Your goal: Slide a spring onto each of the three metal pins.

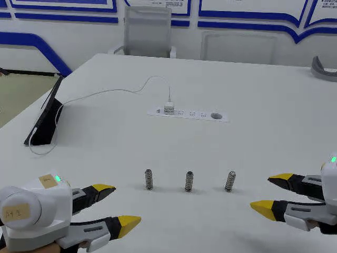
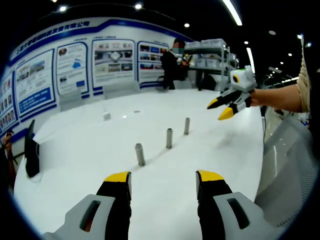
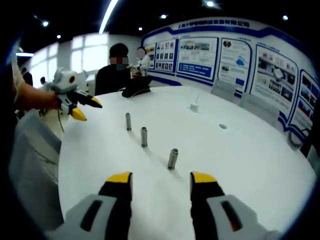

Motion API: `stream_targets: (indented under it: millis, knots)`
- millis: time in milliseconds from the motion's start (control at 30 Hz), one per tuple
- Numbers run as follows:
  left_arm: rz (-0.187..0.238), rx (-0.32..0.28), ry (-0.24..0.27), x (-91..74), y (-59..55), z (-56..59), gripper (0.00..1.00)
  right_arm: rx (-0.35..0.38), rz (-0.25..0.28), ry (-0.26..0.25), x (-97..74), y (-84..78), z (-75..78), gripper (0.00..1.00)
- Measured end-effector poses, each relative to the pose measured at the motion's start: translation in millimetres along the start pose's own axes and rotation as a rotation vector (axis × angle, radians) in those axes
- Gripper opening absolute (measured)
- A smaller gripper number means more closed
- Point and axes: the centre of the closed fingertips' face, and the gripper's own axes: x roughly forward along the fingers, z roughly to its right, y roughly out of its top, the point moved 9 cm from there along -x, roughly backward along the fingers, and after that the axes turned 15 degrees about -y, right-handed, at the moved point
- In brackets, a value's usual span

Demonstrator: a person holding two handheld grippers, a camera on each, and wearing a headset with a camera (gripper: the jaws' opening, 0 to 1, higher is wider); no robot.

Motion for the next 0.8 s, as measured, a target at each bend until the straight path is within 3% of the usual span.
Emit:
stream_targets:
  millis: [800]
  knots:
    - [0.006,-0.008,0.014,-2.3,-2.7,-0.9,0.57,0.057,0.040,-0.027,-20.2,-11.7,-7.2,0.54]
